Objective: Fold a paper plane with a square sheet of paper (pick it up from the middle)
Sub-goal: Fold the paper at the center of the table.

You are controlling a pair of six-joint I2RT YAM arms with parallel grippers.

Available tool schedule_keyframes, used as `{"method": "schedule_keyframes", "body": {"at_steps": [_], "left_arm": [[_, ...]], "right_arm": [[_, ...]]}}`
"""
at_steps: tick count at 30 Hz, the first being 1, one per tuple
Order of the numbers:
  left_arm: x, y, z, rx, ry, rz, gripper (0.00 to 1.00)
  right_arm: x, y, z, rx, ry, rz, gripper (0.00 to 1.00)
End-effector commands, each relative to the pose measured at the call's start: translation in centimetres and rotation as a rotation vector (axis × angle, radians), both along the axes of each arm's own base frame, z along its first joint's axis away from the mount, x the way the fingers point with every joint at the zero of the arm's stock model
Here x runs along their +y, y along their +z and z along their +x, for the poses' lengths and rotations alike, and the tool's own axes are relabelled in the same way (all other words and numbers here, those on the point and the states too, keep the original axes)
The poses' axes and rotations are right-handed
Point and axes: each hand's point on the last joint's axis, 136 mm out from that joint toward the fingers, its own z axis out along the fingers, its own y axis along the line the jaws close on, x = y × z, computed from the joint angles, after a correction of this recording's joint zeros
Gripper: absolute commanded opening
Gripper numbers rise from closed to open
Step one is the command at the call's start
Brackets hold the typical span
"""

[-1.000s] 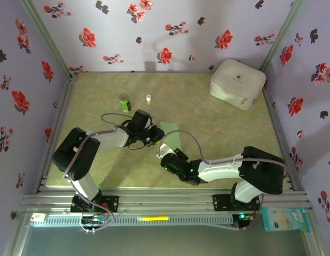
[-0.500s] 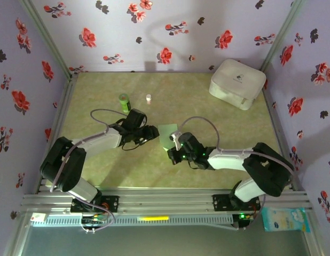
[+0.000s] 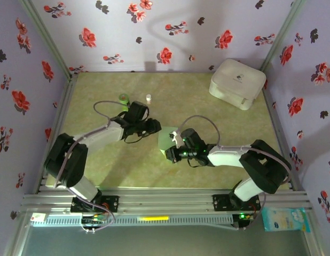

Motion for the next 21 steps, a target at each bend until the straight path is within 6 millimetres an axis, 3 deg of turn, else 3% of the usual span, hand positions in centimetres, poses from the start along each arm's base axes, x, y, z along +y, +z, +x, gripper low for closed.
{"method": "schedule_keyframes", "body": {"at_steps": [1,6,13,21], "left_arm": [[-1.6,0.2,0.8,0.004,-0.08,-0.018,0.23],[-3.1,-1.1,1.5,0.052,-0.117,-0.028,0.14],[-4.8,-4.2,2.1,0.127,-0.134,-0.064,0.12],[-3.3,-9.1,0.7,0.234,-0.118,0.049,0.1]], "right_arm": [[0.6,0.5,0.3,0.013,0.005,0.029,0.0],[0.6,0.1,0.2,0.023,0.004,0.025,0.0],[0.5,-0.3,0.4,0.017,-0.008,0.023,0.0],[0.3,-1.0,0.3,0.037,-0.015,0.006,0.0]]}}
